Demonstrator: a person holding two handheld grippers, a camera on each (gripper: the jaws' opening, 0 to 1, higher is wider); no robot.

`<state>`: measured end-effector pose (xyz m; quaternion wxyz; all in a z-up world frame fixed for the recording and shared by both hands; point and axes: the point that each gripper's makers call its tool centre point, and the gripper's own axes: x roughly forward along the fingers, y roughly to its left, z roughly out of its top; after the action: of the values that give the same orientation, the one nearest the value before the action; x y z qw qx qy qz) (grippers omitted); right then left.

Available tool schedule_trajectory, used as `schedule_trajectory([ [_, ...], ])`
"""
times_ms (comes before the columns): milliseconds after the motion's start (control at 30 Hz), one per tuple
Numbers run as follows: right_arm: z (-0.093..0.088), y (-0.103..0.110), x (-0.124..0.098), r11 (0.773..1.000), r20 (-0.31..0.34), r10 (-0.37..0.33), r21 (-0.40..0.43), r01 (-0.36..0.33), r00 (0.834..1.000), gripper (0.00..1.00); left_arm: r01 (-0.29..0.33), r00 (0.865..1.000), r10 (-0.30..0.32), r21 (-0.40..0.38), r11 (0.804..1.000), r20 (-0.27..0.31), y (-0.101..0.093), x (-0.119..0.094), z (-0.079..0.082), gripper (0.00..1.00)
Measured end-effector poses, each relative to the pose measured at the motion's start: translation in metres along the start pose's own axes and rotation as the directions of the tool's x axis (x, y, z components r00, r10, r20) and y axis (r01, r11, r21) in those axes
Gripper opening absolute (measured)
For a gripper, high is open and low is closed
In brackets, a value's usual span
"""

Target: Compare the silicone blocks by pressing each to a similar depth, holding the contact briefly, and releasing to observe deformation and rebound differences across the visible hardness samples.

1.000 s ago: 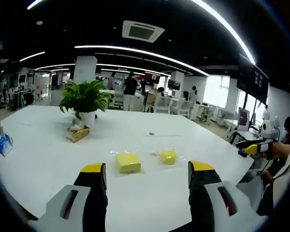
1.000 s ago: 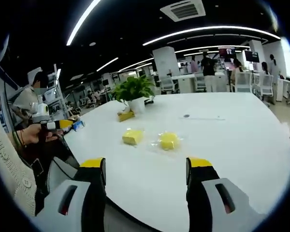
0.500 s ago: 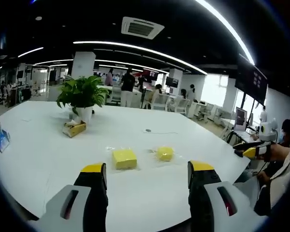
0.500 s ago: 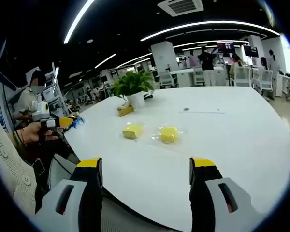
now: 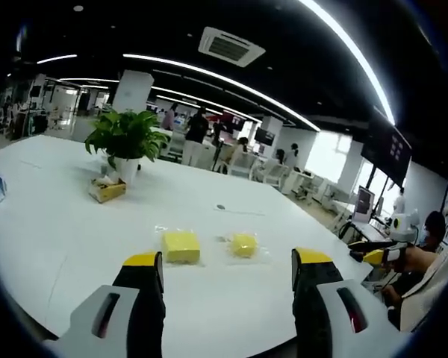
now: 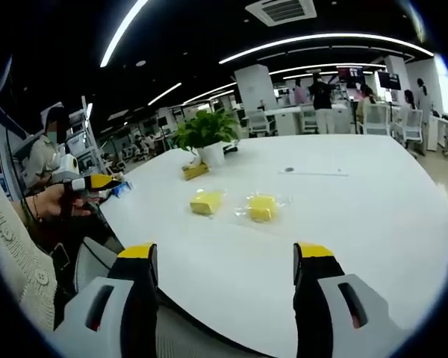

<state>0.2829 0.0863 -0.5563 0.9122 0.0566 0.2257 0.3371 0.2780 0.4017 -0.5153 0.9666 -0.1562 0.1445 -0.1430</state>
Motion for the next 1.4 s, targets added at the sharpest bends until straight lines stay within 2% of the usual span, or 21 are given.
schedule_trajectory([
  [767,-0.001,-0.001,0.006,1.000,0.007,0.002,0.016,-0.002,1.000,0.74,0.021,0.998,-0.023,-0.031,0.999,-0.054,0.004,0.005,-0.016,0.71],
  [1033,0.000,0.002,0.007,1.000,0.006,0.003,0.011,-0.003,1.000,0.75,0.044,0.997,-0.048,-0.087,0.995,-0.053,0.007,0.008,-0.015,0.68],
  [1200,0.001,0.005,0.007,1.000,0.006,0.004,0.010,-0.004,1.000,0.74,0.055,0.997,-0.060,-0.116,0.992,-0.038,0.013,0.011,-0.007,0.66],
  [1333,0.003,0.002,0.008,1.000,0.000,-0.020,0.006,0.020,1.000,0.77,0.083,0.997,-0.081,-0.166,0.983,0.022,0.019,0.018,0.010,0.71],
  [1400,0.005,0.000,0.009,1.000,0.005,-0.027,0.002,0.027,1.000,0.80,0.087,0.996,-0.085,-0.181,0.980,0.019,0.025,0.022,0.013,0.71],
])
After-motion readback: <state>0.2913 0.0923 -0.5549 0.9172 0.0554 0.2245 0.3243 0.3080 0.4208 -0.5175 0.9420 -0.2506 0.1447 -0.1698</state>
